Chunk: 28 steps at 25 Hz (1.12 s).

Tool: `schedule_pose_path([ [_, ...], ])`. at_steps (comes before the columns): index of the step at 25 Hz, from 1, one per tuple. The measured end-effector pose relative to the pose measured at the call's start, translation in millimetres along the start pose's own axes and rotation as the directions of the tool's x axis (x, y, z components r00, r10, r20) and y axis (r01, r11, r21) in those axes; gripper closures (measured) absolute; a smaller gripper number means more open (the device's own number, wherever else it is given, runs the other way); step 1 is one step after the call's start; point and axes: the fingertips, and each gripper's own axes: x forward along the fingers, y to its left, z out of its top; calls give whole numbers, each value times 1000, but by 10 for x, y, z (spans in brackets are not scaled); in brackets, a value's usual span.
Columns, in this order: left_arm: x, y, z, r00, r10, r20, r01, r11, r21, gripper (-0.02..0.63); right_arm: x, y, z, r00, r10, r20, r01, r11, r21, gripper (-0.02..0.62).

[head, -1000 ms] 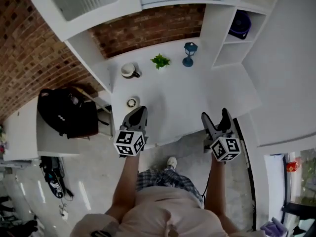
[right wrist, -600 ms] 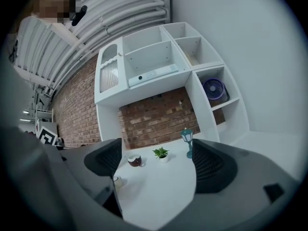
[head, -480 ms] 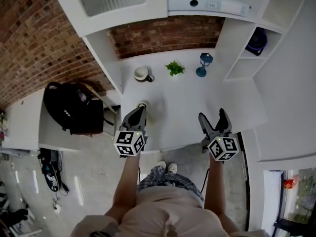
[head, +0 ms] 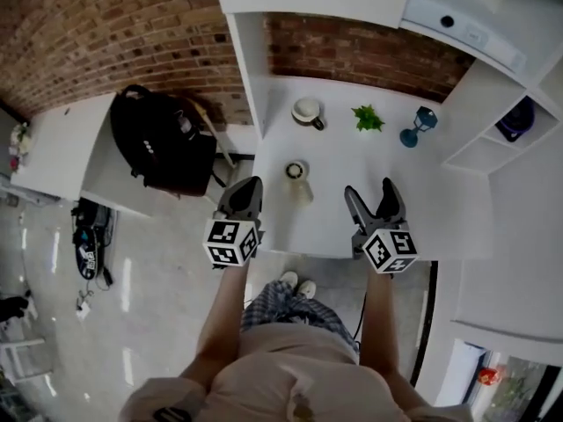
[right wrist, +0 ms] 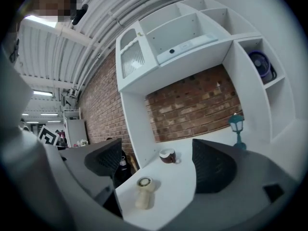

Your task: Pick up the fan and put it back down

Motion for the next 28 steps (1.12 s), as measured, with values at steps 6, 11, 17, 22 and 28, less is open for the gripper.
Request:
schedule_pose_path([
  [6, -114, 256, -196, 998, 56, -33, -57, 998, -32, 578, 472, 434, -347, 987, 117, -110, -119, 993, -16, 144],
  [11, 109, 338, -429, 996, 58, -67, -62, 996, -65, 578, 778, 594, -813, 958, 147, -247, -157, 987, -22, 146],
  [17, 357, 502, -862, 987, 86, -134, -103, 987, -120, 578, 1074, 662, -1470, 897, 147, -418, -180, 983, -42, 147],
  [22, 449, 537, -1198, 978, 90, -187, -116, 984, -134, 578, 1208, 687, -2008, 819, 136, -558, -208, 976, -68, 194],
  [28, 422, 584, -1435, 972, 104, -209, -142, 974, -176, 578, 1290, 613, -2484, 733, 58, -678, -177, 978, -108, 266],
])
